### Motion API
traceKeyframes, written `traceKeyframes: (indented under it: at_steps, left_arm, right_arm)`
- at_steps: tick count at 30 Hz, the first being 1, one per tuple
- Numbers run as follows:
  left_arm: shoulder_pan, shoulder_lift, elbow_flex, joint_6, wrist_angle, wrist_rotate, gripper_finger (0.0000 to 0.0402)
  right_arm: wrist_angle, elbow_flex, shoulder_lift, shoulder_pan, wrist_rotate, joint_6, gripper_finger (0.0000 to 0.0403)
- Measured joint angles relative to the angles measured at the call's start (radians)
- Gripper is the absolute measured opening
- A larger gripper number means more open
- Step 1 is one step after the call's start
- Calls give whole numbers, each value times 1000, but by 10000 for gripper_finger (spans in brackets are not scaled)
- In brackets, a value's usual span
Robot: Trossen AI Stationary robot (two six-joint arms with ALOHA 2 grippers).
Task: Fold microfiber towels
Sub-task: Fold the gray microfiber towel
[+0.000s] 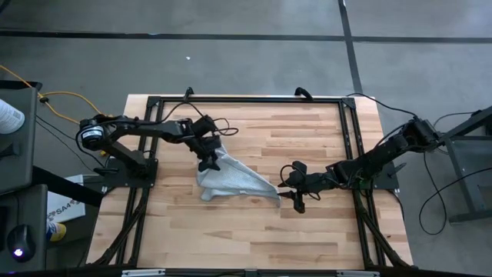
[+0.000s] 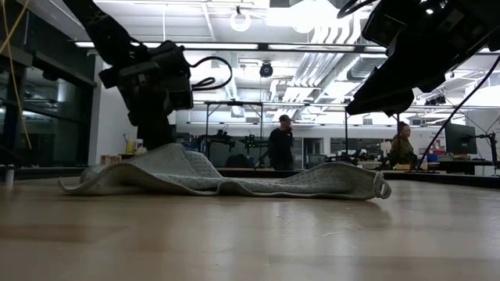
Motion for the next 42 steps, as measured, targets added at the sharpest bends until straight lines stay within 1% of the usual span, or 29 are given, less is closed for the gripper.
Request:
traceKeyframes:
  at_steps: [7, 13, 21, 24, 28, 35, 38, 39, 42]
  left_arm:
    - [2, 0, 36, 20, -2, -10, 214]
    - [2, 0, 36, 20, -29, -16, 214]
    - [2, 0, 36, 20, -45, -36, 214]
    - [2, 0, 36, 20, -58, -37, 206]
    - [2, 0, 36, 20, -66, -38, 164]
    - [2, 0, 36, 20, -66, -38, 54]
    - [2, 0, 36, 19, -66, -42, 13]
    - [2, 0, 36, 19, -66, -53, 8]
    - [2, 0, 36, 19, -66, -87, 9]
  right_arm:
    - [0, 0, 0, 0, -2, 4, 145]
    - [0, 0, 0, 0, -26, 6, 145]
    - [0, 0, 0, 0, -26, 7, 145]
    - [0, 0, 0, 0, -26, 7, 145]
    - [0, 0, 0, 0, -26, 7, 145]
    - [0, 0, 0, 0, -26, 7, 145]
    - [0, 0, 0, 0, -26, 7, 145]
    - [0, 0, 0, 0, -26, 7, 145]
    - [0, 0, 0, 0, -29, 26, 145]
